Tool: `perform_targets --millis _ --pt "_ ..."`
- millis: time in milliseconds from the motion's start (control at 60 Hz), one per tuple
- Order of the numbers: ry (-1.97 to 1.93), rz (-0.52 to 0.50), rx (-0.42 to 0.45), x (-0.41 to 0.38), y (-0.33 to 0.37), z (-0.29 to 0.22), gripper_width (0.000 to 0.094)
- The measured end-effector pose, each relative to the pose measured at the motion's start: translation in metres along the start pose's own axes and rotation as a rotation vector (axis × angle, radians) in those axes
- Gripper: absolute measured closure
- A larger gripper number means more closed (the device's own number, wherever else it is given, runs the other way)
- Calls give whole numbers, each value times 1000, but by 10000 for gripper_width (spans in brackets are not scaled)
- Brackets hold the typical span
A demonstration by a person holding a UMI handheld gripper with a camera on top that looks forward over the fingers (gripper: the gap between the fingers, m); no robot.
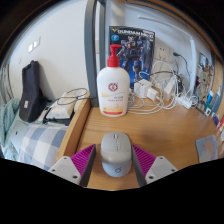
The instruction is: Arrange mouse
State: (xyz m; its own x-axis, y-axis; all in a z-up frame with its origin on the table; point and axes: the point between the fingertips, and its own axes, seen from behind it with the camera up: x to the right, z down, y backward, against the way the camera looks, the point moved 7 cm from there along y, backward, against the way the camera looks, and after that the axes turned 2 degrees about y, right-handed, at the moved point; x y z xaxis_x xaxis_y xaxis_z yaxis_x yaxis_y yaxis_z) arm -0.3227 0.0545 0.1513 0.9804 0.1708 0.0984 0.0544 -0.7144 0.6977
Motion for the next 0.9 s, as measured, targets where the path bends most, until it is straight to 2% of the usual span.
perform_targets --millis 67,117,217,383,417,550,617,700,717,900 --pt "-1 6 3 -2 -9 -8 308" --pt "-2 6 8 0 -13 -12 396" --pt "16 5 7 -2 -21 -18 436" --pt "18 0 -6 -3 -26 -21 594" --pt "17 2 -14 1 -8 -10 596" --pt "21 -20 -53 7 -4 -19 598" --pt "46 -25 -38 14 27 -29 596" --pt "74 5 30 48 99 -68 595" --pt "80 7 39 46 79 -75 596" --pt "85 97 196 157 184 -143 595"
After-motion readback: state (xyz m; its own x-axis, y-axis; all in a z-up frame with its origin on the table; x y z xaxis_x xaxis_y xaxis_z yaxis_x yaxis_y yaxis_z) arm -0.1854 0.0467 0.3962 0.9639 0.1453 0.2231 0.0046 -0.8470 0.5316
